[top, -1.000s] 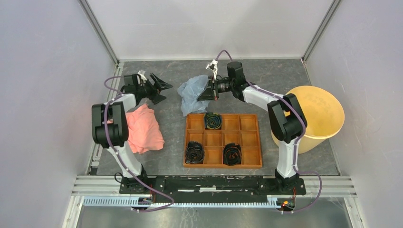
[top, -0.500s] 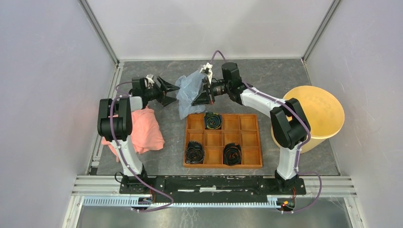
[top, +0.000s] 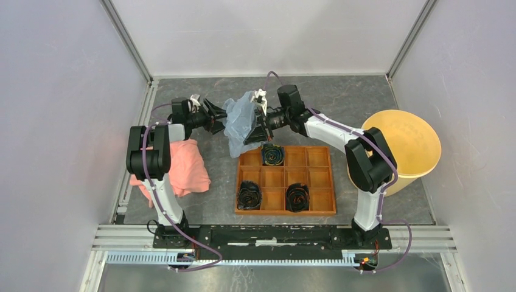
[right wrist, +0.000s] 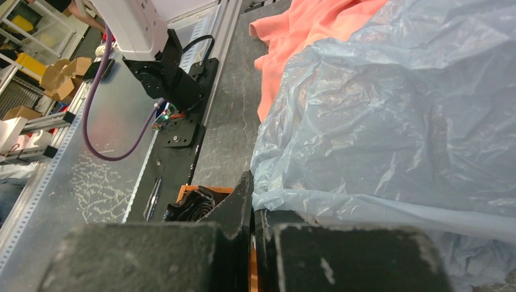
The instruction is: Put the trash bags into the trash bin
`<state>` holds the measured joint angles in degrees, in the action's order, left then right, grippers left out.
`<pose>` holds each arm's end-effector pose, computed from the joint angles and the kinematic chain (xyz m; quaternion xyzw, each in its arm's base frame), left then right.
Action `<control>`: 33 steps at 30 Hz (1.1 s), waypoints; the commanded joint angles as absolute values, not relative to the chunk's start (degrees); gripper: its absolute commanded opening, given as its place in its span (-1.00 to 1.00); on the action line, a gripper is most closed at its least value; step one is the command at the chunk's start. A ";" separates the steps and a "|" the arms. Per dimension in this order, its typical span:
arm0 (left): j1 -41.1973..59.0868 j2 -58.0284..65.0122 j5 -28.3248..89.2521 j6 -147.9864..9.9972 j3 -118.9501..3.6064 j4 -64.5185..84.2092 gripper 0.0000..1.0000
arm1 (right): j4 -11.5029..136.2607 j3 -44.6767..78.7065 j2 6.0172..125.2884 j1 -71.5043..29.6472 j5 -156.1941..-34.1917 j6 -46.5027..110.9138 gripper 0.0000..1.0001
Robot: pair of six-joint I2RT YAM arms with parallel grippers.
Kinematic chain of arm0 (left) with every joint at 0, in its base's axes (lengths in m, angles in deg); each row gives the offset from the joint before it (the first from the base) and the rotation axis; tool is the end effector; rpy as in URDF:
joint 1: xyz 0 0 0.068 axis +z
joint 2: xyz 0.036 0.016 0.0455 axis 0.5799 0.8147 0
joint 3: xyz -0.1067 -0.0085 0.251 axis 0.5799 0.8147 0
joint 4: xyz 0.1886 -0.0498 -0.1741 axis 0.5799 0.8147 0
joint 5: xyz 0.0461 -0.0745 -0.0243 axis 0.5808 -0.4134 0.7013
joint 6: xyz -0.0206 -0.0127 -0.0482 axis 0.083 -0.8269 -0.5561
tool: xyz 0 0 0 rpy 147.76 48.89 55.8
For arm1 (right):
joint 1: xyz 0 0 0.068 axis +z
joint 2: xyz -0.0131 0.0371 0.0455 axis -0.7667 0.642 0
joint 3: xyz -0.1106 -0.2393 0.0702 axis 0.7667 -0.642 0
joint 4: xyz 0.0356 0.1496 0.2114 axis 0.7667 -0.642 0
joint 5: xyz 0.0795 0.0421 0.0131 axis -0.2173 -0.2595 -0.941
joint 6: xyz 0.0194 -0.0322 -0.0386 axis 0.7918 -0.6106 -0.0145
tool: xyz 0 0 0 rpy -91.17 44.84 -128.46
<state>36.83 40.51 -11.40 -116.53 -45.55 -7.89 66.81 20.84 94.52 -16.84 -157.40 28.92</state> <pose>0.4000 -0.0177 0.1482 -0.2243 0.7887 -0.5355 0.2020 0.3404 0.2627 0.2504 -0.4693 0.5975 0.5981 0.2550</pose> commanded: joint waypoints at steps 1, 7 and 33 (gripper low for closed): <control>36.16 39.61 -13.57 -115.40 -48.08 -10.22 0.44 | 64.14 21.12 90.37 -16.32 -158.94 24.26 -0.99; 36.08 38.29 -14.70 -118.80 -46.47 -16.83 0.06 | 61.28 21.29 89.60 -16.34 -157.93 22.41 -0.99; 39.84 6.96 5.94 -101.48 -38.58 -8.74 -0.96 | 60.37 12.17 85.21 -18.60 -108.98 33.92 -0.13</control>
<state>39.87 6.28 5.82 -102.47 -38.58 -7.58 52.67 13.91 86.65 -18.55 -110.97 32.90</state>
